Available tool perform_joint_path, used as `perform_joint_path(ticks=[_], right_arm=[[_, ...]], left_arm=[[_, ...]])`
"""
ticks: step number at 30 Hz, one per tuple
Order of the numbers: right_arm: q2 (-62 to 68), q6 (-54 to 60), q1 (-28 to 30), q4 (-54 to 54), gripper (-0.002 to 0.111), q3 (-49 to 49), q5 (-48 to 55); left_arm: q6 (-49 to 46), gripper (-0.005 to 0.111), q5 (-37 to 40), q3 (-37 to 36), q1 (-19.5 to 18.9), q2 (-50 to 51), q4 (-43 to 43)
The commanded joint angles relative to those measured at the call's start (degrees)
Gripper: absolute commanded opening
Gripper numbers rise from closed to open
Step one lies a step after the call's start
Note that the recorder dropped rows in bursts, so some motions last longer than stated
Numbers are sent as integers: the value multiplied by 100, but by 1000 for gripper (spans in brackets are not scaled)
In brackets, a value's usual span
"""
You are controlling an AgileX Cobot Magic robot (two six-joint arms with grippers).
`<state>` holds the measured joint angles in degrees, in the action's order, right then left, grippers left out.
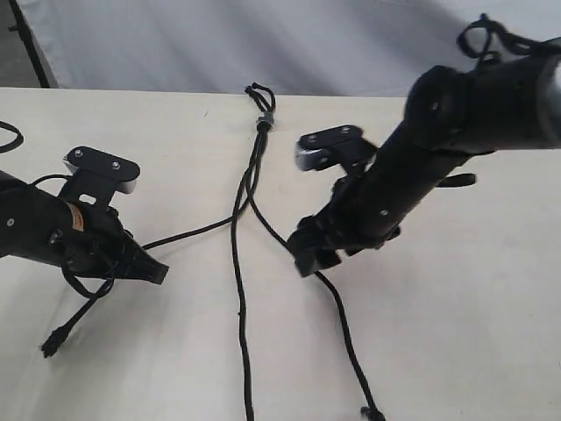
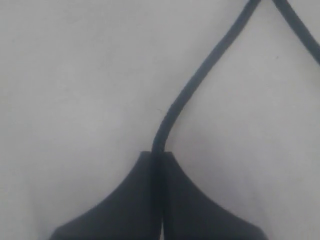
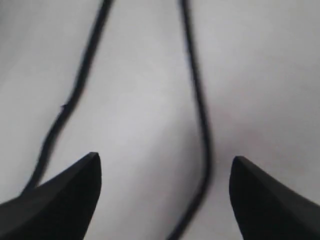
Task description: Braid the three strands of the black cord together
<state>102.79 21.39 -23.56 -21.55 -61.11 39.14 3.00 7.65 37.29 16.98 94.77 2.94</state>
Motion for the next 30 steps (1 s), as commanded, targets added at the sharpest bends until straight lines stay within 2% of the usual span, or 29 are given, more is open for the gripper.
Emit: perform_joint_path(ticks=[1, 2, 4, 12, 14, 20, 24, 27, 30], right_arm=[[180, 0, -1292, -56, 68, -10, -376], [289, -157, -1646, -45, 68, -10, -500], [406, -328, -1902, 6, 68, -10, -567], [775, -1777, -2338, 1070, 66, -10, -593], [821, -2139, -2406, 1425, 55, -10, -587], [830, -2579, -2535, 2312, 0, -10, -584], [596, -2352, -2520, 2442, 0, -20, -520], [236, -2459, -2413, 3129, 0, -21, -385], [-138, -2711, -2065, 3760, 0, -21, -238]], left_arm=[[37, 0, -166, -53, -25, -47, 28], [37, 0, -166, -53, -25, -47, 28], [37, 0, -166, -53, -25, -47, 28], [37, 0, -154, -53, -25, -47, 28], [37, 0, -154, -53, -25, -47, 28], [37, 0, -154, -53, -25, -47, 28], [37, 0, -154, -53, -25, -47, 28], [37, 0, -141, -53, -25, -47, 28], [37, 0, -132, -53, -25, -47, 5]])
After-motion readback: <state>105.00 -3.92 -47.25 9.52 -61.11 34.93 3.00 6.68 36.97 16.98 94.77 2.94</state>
